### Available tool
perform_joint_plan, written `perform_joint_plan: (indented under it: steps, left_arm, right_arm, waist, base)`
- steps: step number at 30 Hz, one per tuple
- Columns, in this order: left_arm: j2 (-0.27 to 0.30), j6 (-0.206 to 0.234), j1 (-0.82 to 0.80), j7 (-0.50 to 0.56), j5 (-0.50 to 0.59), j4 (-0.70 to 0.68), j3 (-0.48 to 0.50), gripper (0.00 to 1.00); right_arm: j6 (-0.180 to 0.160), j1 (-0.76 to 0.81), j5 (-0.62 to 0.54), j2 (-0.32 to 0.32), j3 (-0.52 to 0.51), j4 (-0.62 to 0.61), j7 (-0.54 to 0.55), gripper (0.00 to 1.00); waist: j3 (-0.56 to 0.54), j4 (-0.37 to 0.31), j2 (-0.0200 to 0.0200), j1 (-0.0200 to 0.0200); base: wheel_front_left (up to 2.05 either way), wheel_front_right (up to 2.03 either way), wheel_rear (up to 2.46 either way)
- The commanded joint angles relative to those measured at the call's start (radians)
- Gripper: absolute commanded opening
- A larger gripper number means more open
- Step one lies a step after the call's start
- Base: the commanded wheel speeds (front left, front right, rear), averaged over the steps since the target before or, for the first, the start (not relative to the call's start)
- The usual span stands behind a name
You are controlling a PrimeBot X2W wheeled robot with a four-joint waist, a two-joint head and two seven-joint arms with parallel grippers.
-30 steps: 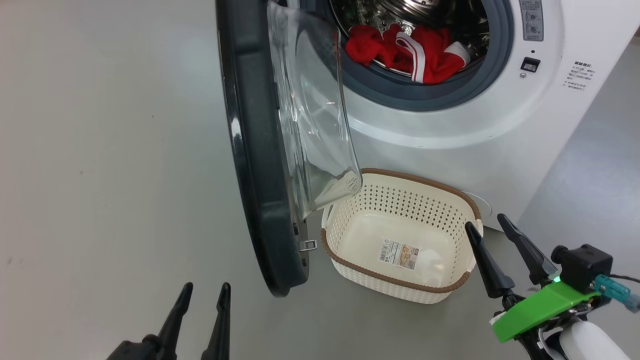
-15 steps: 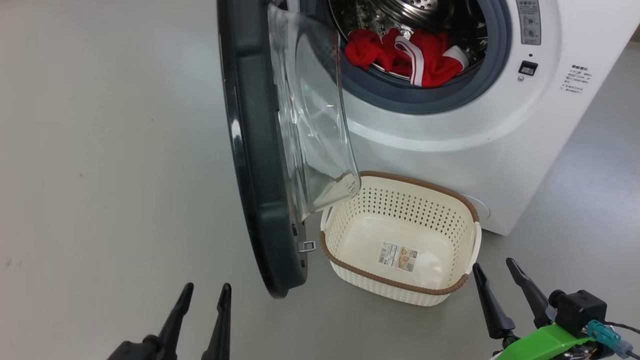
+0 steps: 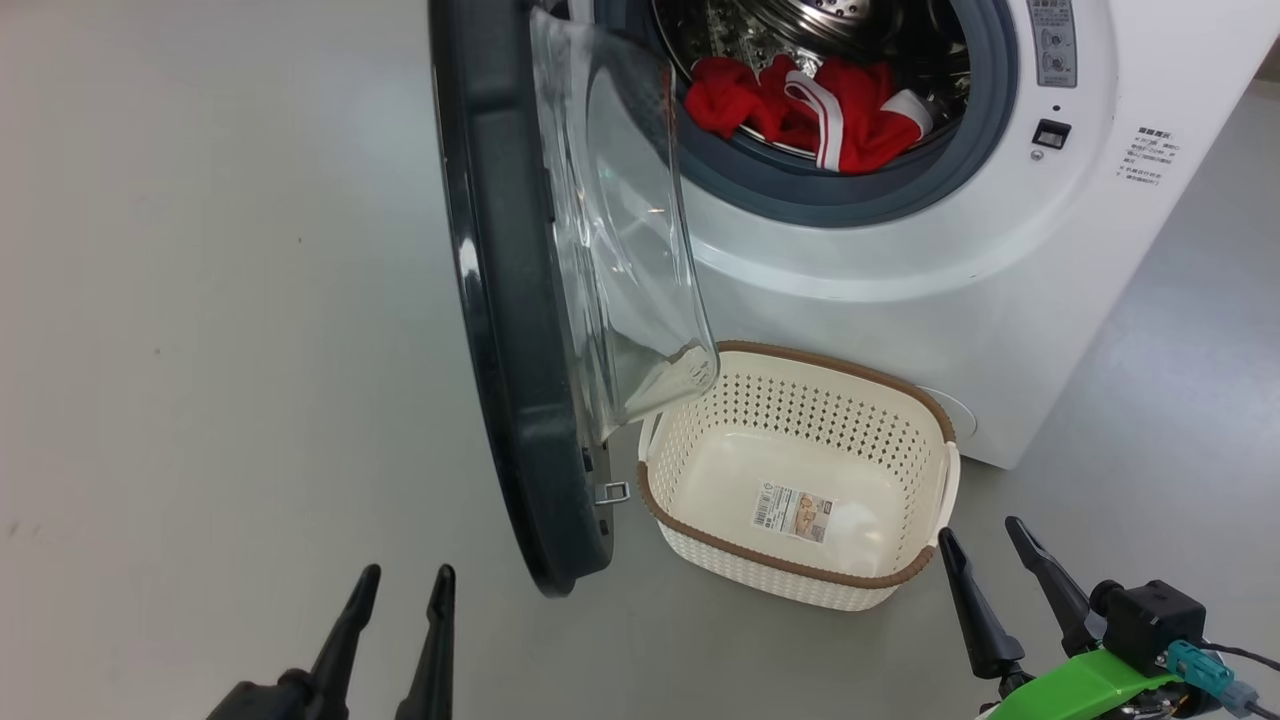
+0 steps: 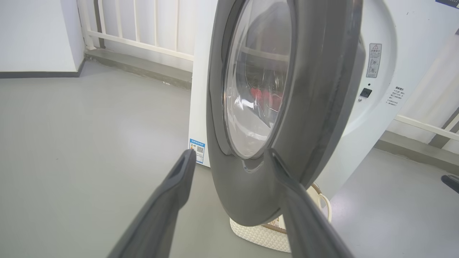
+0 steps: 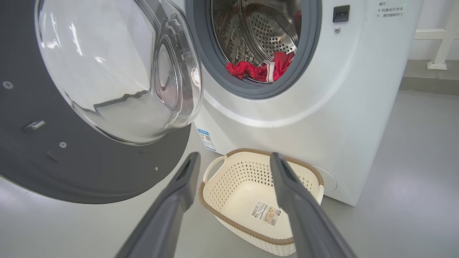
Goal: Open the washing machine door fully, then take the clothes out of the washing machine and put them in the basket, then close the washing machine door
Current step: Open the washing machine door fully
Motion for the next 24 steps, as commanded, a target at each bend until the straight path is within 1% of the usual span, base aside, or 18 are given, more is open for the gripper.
perform_joint_plan:
  steps: [1, 2, 3, 4, 5, 9, 12, 15, 18, 20, 24]
  left_arm:
    - [0.008, 0.009, -0.021, -0.012, -0.004, -0.021, 0.043, 0.45]
    - [0.008, 0.009, -0.021, -0.012, -0.004, -0.021, 0.043, 0.45]
    - [0.008, 0.013, -0.025, -0.012, -0.008, -0.026, 0.048, 0.27]
    - [0.008, 0.015, -0.031, -0.012, -0.011, -0.031, 0.053, 0.15]
    - [0.008, 0.018, -0.037, -0.012, -0.014, -0.038, 0.059, 0.0]
    - [0.008, 0.026, -0.074, -0.012, -0.035, -0.095, 0.09, 0.0]
    - [0.008, 0.036, -0.108, -0.012, -0.047, -0.169, 0.11, 0.0]
    - [0.008, 0.041, -0.134, -0.012, -0.048, -0.259, 0.098, 0.0]
    - [0.008, 0.045, -0.148, -0.012, -0.047, -0.347, 0.054, 0.0]
    - [0.008, 0.043, -0.149, -0.012, -0.05, -0.386, 0.006, 0.0]
    - [0.008, 0.032, -0.14, -0.012, -0.049, -0.396, -0.11, 0.0]
  right_arm:
    - [0.008, -0.024, -0.014, -0.007, 0.016, -0.028, -0.009, 1.0]
    - [0.008, -0.024, -0.014, -0.007, 0.016, -0.028, -0.009, 1.0]
    - [0.008, -0.024, -0.017, -0.007, 0.017, -0.029, -0.009, 1.0]
    - [0.008, -0.023, -0.019, -0.007, 0.018, -0.029, -0.009, 1.0]
    - [0.008, -0.023, -0.021, -0.006, 0.019, -0.029, -0.009, 1.0]
    - [0.008, -0.024, -0.023, -0.004, 0.021, -0.03, -0.009, 1.0]
    - [0.008, -0.025, -0.025, -0.004, 0.022, -0.03, -0.009, 1.0]
    - [0.008, -0.027, -0.027, -0.005, 0.021, -0.031, -0.009, 1.0]
    - [0.008, -0.031, -0.029, -0.005, 0.02, -0.032, -0.009, 1.0]
    - [0.008, -0.033, -0.031, -0.006, 0.02, -0.033, -0.009, 1.0]
    - [0.008, -0.039, -0.033, -0.008, 0.021, -0.032, -0.009, 1.0]
  waist:
    - [0.0, 0.001, 0.0, 0.0]
    - [0.0, 0.001, 0.0, 0.0]
    - [-0.001, 0.001, 0.0, 0.0]
    - [-0.001, 0.001, 0.0, 0.0]
    - [-0.001, 0.0, 0.0, 0.0]
    - [-0.001, -0.003, 0.0, 0.0]
    - [0.002, -0.006, 0.0, 0.0]
    - [0.005, -0.011, 0.0, 0.0]
    - [0.01, -0.015, 0.0, 0.0]
    - [0.013, -0.019, 0.0, 0.0]
    - [0.02, -0.026, 0.0, 0.0]
  base:
    - [0.0, 0.0, 0.0]
    - [0.0, 0.0, 0.0]
    - [0.0, 0.0, 0.0]
    - [0.0, 0.0, 0.0]
    - [0.0, 0.0, 0.0]
    - [0.0, 0.0, 0.0]
    - [0.0, 0.0, 0.0]
    - [0.0, 0.0, 0.0]
    - [0.0, 0.0, 0.0]
    - [0.0, 0.0, 0.0]
    - [0.0, 0.0, 0.0]
